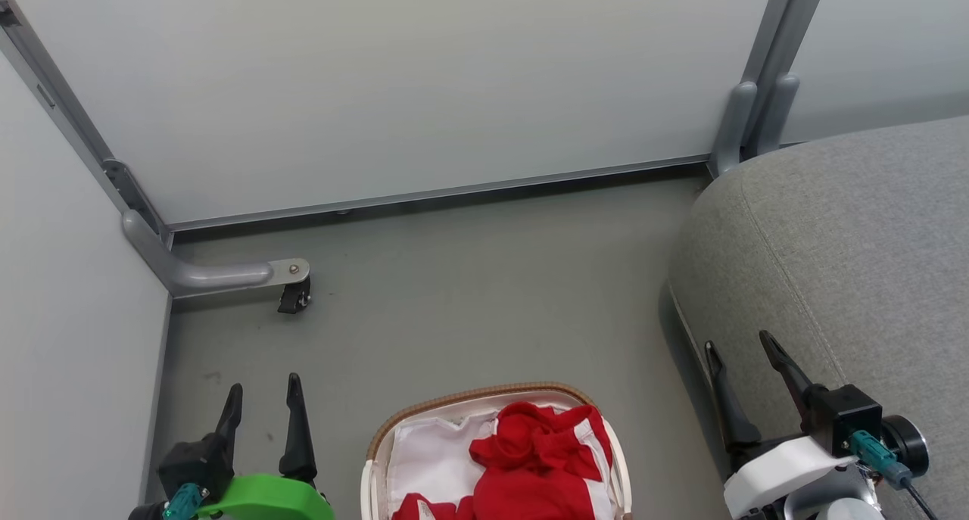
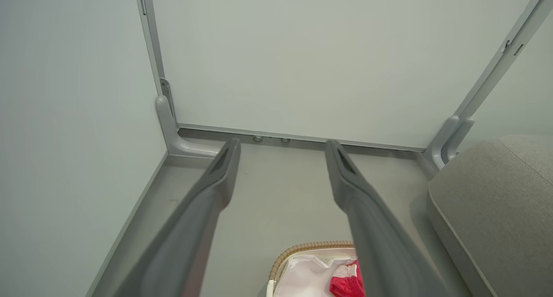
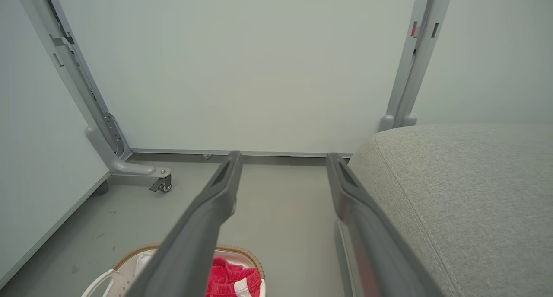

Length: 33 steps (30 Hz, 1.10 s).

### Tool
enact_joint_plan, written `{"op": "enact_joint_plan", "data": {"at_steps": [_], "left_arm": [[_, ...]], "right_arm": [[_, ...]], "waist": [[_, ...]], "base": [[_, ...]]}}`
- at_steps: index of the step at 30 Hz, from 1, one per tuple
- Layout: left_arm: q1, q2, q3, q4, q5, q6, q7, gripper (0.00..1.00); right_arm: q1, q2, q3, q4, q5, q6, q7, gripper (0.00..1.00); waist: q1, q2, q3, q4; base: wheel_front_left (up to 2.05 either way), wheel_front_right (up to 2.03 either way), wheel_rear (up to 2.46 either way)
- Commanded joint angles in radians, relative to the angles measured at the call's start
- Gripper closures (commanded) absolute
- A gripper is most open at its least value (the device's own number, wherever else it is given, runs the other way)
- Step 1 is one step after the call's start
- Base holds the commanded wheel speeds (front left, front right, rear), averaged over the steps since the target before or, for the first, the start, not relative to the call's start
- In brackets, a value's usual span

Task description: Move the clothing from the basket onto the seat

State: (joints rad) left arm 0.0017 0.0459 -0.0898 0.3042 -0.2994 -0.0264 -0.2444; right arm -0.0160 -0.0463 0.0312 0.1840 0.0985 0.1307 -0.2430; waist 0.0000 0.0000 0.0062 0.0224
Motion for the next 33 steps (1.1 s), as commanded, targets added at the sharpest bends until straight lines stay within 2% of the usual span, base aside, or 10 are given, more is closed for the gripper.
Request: {"op": "enact_joint_plan", "data": {"at_steps": [1,10,33], "left_arm": [[0.010,0.007,-0.001,0.004,0.020,0.002,-0.007,0.00],[0.009,0.007,-0.012,0.021,0.065,0.006,-0.025,0.00],[-0.006,0.007,-0.021,0.032,0.077,-0.001,-0.020,0.00]], "right_arm": [[0.009,-0.006,0.001,0.001,-0.021,0.000,-0.008,0.00],[0.007,-0.007,0.006,0.008,-0.086,0.000,-0.024,0.00],[-0.004,-0.007,0.002,-0.004,-0.085,0.000,-0.024,0.00]], "waist": [[0.0000,0.0000,0.001,0.000],[0.0000,0.0000,0.003,0.003],[0.0000,0.0000,0.022,-0.002]], "base": [[0.00,0.00,0.00],[0.00,0.00,0.00],[0.00,0.00,0.00]]}}
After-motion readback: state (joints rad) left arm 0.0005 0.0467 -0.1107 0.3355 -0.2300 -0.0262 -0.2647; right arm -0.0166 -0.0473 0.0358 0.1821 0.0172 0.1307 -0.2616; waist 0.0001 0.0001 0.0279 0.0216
